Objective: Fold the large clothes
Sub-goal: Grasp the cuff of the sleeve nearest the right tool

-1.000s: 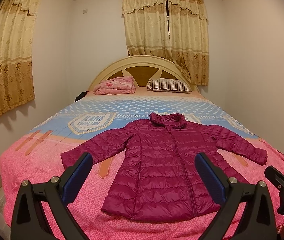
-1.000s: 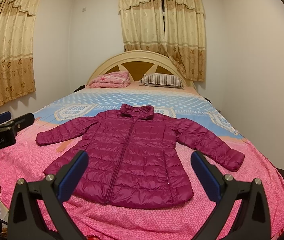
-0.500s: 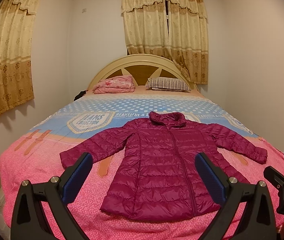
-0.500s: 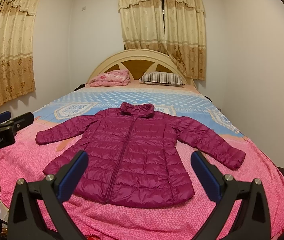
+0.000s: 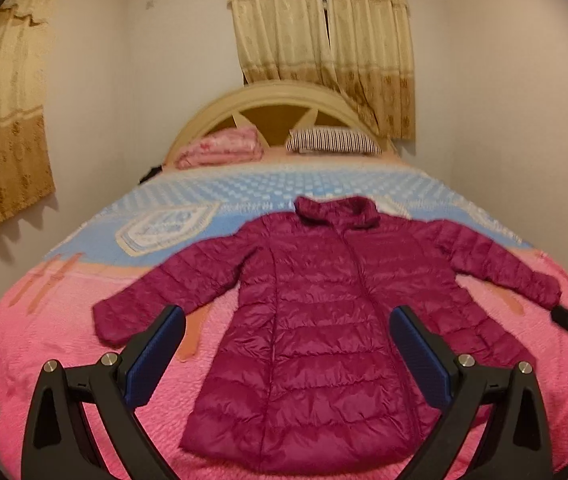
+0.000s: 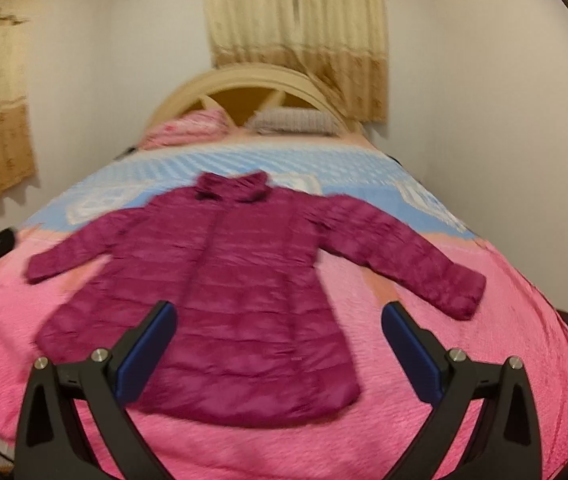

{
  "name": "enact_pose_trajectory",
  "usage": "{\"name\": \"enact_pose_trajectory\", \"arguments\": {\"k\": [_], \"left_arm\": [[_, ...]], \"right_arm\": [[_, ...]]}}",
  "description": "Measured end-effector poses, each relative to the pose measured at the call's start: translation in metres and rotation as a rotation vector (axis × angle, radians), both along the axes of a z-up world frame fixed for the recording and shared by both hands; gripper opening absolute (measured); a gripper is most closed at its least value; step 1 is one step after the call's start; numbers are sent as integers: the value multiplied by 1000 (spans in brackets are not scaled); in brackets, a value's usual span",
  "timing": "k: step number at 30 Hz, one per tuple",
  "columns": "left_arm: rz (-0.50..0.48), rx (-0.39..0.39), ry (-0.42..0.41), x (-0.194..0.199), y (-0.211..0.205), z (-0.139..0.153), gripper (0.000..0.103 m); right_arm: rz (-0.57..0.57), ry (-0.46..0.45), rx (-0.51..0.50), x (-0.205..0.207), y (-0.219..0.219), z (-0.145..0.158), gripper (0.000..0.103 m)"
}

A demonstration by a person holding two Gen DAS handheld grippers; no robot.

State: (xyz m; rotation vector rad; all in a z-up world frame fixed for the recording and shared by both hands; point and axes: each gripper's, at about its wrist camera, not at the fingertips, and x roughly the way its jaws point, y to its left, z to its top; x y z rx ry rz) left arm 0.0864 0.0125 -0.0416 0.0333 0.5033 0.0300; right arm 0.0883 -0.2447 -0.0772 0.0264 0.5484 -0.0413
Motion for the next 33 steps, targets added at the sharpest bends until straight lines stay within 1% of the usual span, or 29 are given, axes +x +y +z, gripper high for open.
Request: {"name": "enact_pose_trajectory", "arguments": {"k": [1, 6, 8, 9, 11, 13, 16, 18, 19, 21, 25, 26, 28, 29, 31, 33], "left_arm": [[0, -3, 28, 14, 0, -8, 102], [5, -7, 84, 64, 0, -32, 102], [15, 1, 103, 82, 0, -40, 102], [19, 7, 111, 91, 0, -44, 102], [28, 8, 136, 112, 2, -53, 102], [30, 13, 145, 124, 1, -57, 102], [46, 49, 150, 147, 1, -66, 102], [59, 68, 157, 159, 4, -71, 102], [73, 90, 159, 168, 5, -75, 102], [93, 109, 169, 177, 8, -81, 102], [104, 99, 208, 191, 15, -94, 102], [101, 104, 213, 192, 15, -96, 102], [93, 107, 221, 192, 15, -99, 102], [90, 103, 223, 193, 16, -99, 102], [87, 96, 220, 193, 19, -97, 102], [88, 90, 216, 193, 23, -93, 102]], "right_arm": [[-28, 24, 5, 13, -13, -7, 103], [-158, 137, 48, 61, -80, -34, 103], [-206, 176, 62, 76, -107, -42, 98], [-234, 195, 78, 83, -123, -46, 97], [-293, 228, 119, 93, -152, -54, 96], [-349, 249, 160, 102, -181, -62, 93], [-439, 282, 191, 110, -224, -73, 91], [-474, 303, 208, 114, -243, -80, 91], [-485, 316, 219, 116, -252, -83, 90], [-498, 337, 235, 122, -264, -90, 85], [-498, 389, 257, 133, -277, -106, 68], [-496, 393, 270, 133, -278, -110, 60], [-479, 397, 280, 134, -279, -114, 52], [-472, 386, 269, 135, -278, -114, 41], [-440, 368, 276, 134, -279, -109, 28], [-433, 349, 267, 135, -278, -102, 25]]}}
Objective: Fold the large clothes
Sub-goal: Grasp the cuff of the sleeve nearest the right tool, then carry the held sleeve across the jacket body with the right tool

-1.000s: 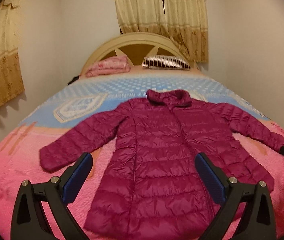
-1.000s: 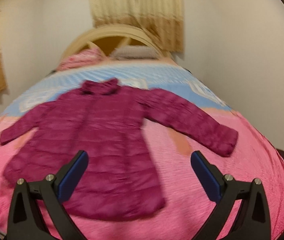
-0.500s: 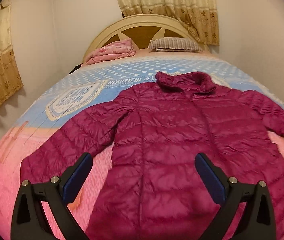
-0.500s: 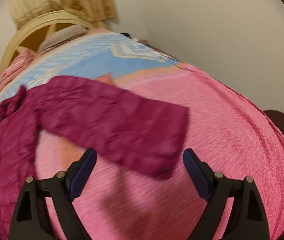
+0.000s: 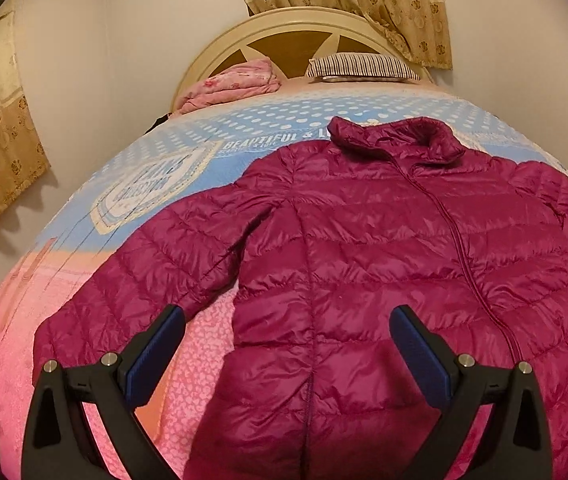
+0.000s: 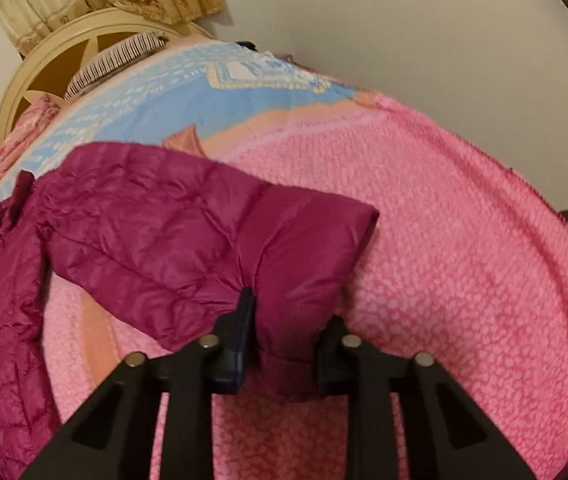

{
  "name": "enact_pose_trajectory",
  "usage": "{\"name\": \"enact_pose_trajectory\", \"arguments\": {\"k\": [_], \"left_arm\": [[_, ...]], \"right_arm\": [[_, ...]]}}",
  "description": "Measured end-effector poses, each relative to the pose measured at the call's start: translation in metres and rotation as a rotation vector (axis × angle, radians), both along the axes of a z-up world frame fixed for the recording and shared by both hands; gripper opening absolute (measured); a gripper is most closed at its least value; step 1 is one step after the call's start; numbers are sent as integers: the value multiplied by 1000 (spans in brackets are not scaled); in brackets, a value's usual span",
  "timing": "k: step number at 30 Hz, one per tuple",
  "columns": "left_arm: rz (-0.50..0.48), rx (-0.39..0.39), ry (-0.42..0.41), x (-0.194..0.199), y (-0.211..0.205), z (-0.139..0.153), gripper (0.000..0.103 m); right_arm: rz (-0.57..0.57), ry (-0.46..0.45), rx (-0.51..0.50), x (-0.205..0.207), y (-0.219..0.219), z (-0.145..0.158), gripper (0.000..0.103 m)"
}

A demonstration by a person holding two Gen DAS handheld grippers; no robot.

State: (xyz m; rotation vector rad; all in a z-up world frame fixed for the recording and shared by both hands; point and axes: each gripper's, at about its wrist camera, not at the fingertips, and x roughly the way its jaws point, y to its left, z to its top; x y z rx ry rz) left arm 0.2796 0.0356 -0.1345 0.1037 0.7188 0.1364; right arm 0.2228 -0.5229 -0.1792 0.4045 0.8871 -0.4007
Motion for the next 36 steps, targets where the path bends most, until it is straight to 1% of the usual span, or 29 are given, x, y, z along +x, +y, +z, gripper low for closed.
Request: {"name": "enact_pose_trajectory", "arguments": {"k": [5, 8, 11, 13, 18, 25, 28, 32, 36], "left_arm": [[6, -14, -24, 5, 10, 13, 102], [20, 2, -47, 11, 16, 22, 102], [32, 10, -52, 20, 22, 29, 102], [32, 0, -48, 24, 27, 32, 102], [42, -13, -54, 22, 37, 37, 102], [66, -18, -50, 18, 53, 35, 102], [77, -20, -49, 17, 59, 33, 102], [96, -22, -43, 18, 67, 30, 102], [122, -37, -55, 17, 76, 32, 102]], "right_arm": [[39, -55, -96, 0, 13, 43, 24], [81, -94, -140, 5, 29, 69, 24], [135, -134, -151, 18, 52, 87, 24], [173, -160, -159, 27, 72, 99, 24], [288, -206, -176, 52, 126, 118, 23], [457, -244, -207, 78, 206, 130, 23], [508, -253, -221, 85, 230, 131, 23], [578, -259, -225, 95, 265, 127, 22], [644, -257, -224, 102, 301, 118, 22]]}}
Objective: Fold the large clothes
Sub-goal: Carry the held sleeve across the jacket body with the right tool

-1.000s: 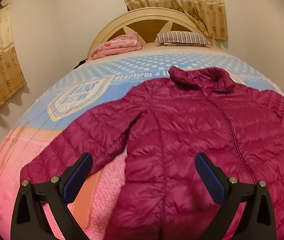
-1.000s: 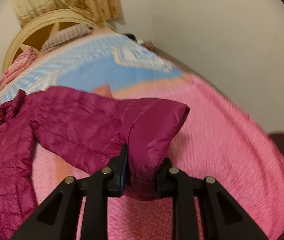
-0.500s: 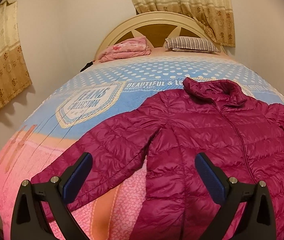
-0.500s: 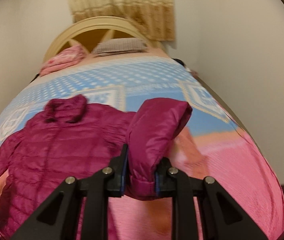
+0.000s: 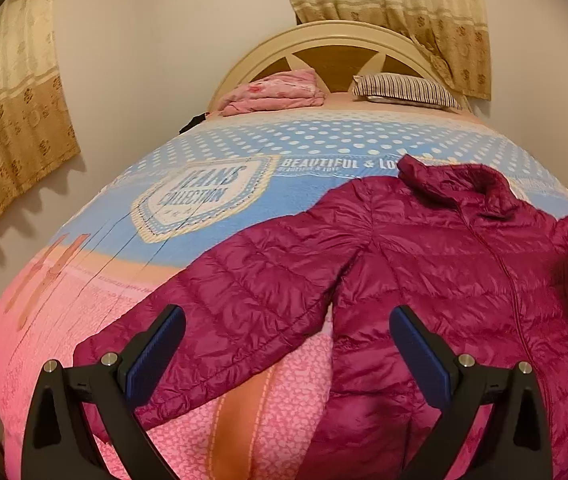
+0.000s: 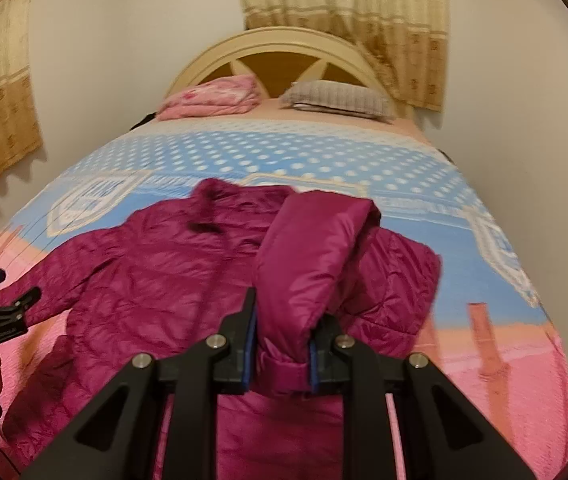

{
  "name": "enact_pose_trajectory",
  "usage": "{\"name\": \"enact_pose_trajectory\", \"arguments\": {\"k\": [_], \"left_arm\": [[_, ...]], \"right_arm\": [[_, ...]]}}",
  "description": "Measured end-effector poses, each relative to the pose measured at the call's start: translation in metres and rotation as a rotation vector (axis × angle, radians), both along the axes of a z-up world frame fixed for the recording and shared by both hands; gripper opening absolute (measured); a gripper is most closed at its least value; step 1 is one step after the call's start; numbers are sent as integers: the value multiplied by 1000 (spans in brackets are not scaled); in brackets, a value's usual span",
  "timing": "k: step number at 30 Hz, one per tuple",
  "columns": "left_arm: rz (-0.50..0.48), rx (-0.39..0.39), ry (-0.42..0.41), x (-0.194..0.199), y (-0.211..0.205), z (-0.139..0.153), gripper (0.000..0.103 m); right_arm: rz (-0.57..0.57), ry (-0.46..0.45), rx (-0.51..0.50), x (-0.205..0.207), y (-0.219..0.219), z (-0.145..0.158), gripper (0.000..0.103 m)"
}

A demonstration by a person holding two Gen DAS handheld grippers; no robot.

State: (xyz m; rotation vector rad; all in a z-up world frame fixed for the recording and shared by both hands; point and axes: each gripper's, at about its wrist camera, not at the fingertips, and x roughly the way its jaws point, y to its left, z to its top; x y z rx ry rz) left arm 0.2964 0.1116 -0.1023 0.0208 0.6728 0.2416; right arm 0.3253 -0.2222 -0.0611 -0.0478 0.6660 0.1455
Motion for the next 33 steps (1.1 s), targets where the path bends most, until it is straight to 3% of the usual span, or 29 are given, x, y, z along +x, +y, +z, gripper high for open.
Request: {"name": "enact_pose_trajectory", "arguments": {"k": [7, 18, 21, 23, 24, 33], "left_arm": [[13, 2, -9, -2, 6, 4, 102], [23, 12, 24, 4, 7, -5, 102], [16, 23, 31, 7, 3, -7, 102], [12, 29, 33, 10, -2, -6, 102], [11, 31, 33, 11, -3, -6, 102], [-41, 42, -20, 24, -40, 20, 102]], "right_arm": [[108, 27, -34, 11, 70, -31, 22], [186, 125, -17, 25, 119, -89, 23], [219, 173, -34, 24, 125, -104, 37], [258, 194, -2, 19, 126, -108, 71], [272, 196, 8, 15, 125, -107, 75], [365, 170, -25, -42, 99, -75, 77]]}}
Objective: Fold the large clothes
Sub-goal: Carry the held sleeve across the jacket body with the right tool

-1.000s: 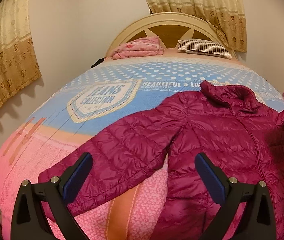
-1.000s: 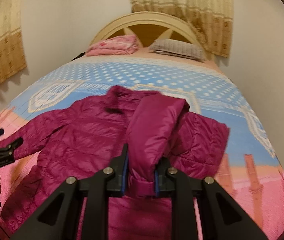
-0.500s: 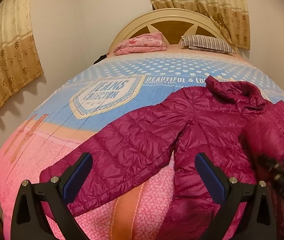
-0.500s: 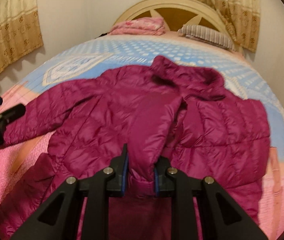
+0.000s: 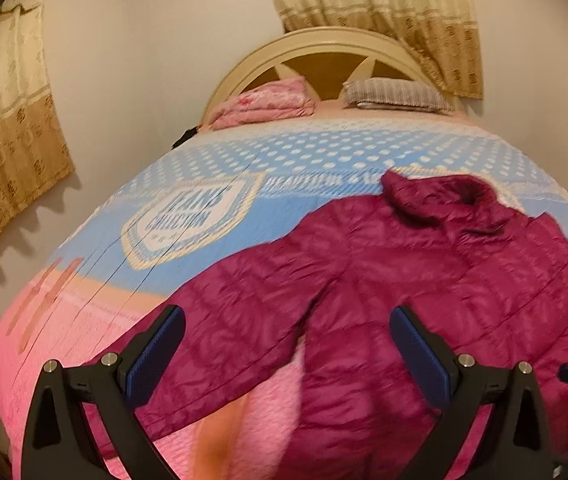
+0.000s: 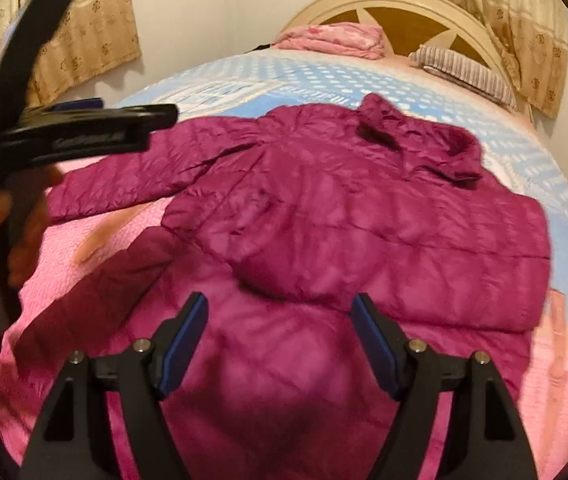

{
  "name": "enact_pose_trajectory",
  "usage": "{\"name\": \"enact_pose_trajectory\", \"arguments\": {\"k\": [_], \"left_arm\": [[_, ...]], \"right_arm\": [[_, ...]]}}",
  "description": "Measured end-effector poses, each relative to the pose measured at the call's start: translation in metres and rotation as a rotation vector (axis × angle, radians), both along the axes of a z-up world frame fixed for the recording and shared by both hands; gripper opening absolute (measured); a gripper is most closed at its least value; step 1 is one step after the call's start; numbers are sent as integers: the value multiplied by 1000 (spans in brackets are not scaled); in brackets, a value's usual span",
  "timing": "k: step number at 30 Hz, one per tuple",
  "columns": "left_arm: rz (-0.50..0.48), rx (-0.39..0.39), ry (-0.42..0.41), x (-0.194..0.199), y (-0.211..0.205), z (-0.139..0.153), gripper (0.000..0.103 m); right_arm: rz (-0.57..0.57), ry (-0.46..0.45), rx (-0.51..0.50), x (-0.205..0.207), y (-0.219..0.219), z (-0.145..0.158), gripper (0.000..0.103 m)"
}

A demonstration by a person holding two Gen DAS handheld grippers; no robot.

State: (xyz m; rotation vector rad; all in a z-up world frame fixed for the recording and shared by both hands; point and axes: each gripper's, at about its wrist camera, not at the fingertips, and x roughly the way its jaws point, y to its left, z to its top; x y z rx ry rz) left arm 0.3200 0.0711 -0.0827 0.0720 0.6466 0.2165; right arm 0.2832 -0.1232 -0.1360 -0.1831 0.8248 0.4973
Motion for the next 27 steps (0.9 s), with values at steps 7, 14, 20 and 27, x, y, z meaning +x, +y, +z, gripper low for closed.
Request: {"name": "enact_pose_trajectory", "arguments": {"k": [7, 14, 20, 27], "left_arm": [[-45, 119, 12, 31, -62, -27, 102], [17, 164, 99, 58, -66, -85, 102], [9, 103, 164, 69, -60, -104, 102], [1, -33, 228, 76, -48, -120, 102]], "right_arm": [[-321, -34, -30, 43, -108, 13, 53], [-643, -41, 60, 121, -198, -7, 53], [-611, 16, 29, 147, -187, -39, 53], [-595, 74, 51, 144, -200, -64, 64]]}}
